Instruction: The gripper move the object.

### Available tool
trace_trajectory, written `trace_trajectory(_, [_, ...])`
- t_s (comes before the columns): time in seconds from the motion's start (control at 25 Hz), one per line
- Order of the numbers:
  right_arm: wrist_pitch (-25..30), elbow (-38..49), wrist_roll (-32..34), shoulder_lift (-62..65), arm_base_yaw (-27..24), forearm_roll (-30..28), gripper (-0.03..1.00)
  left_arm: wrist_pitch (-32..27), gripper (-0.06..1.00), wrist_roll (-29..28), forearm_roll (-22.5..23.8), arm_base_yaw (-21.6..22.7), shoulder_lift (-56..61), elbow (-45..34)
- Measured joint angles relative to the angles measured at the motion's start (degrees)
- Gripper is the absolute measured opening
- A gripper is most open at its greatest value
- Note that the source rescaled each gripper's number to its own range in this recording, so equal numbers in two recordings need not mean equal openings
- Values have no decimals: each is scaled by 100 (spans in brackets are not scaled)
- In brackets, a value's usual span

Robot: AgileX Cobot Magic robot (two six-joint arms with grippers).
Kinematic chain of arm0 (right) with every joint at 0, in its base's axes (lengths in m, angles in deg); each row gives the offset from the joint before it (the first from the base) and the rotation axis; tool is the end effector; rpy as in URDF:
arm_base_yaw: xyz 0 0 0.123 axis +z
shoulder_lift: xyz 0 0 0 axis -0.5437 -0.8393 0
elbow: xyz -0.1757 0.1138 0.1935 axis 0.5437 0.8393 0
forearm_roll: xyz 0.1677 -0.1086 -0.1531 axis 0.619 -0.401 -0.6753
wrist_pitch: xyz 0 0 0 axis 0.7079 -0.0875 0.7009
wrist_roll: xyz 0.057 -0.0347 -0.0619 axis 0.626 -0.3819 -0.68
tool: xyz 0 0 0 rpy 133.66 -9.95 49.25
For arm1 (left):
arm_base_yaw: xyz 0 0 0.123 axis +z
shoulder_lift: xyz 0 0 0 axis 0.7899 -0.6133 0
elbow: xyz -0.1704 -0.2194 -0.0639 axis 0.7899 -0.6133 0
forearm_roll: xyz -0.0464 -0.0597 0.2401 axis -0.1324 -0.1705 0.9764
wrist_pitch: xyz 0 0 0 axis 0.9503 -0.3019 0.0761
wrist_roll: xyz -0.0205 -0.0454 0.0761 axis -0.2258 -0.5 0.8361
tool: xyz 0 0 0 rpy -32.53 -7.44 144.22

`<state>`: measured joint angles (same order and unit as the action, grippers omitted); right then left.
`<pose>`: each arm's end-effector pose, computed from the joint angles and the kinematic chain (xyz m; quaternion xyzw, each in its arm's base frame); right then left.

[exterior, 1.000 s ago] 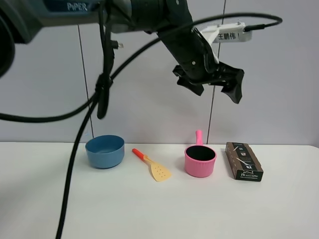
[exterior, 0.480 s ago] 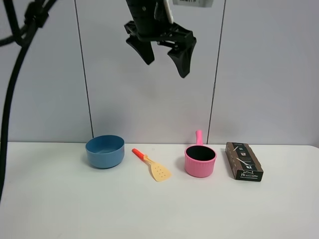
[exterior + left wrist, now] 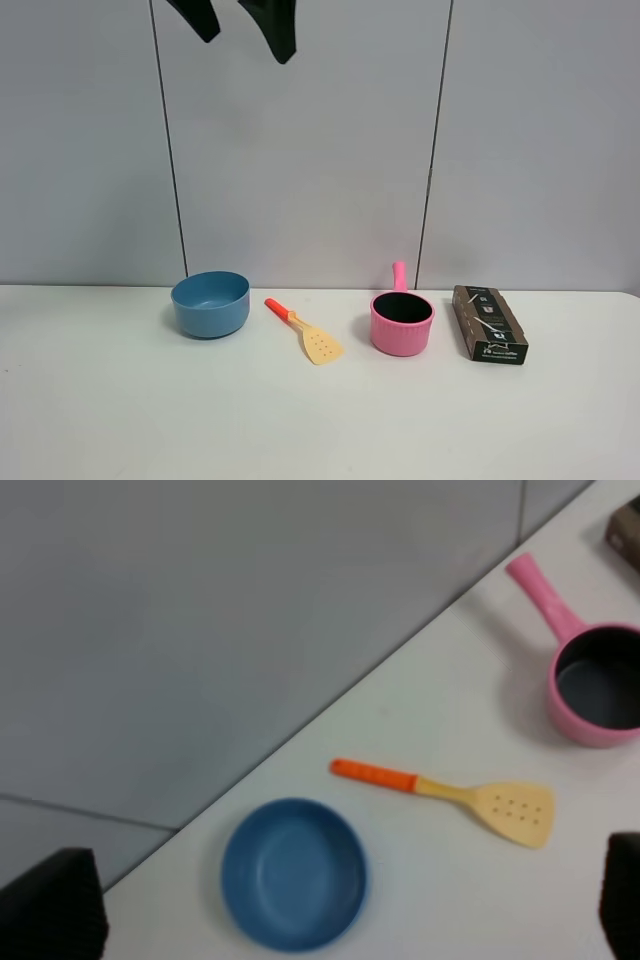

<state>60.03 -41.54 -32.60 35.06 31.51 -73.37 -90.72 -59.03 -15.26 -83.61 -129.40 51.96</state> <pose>-0.0063 -0.0019 0.2785 -0.0027 0.8530 -0.0283 0.5211 0.3537 -0.2068 0.4409 0.3191 0.8636 -0.0281 0.3892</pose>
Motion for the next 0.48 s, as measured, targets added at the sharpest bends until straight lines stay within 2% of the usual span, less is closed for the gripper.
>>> trace_trajectory(0.48, [0, 0, 0, 0, 0, 0, 100, -22, 100, -17, -333, 1288, 2005, -2375])
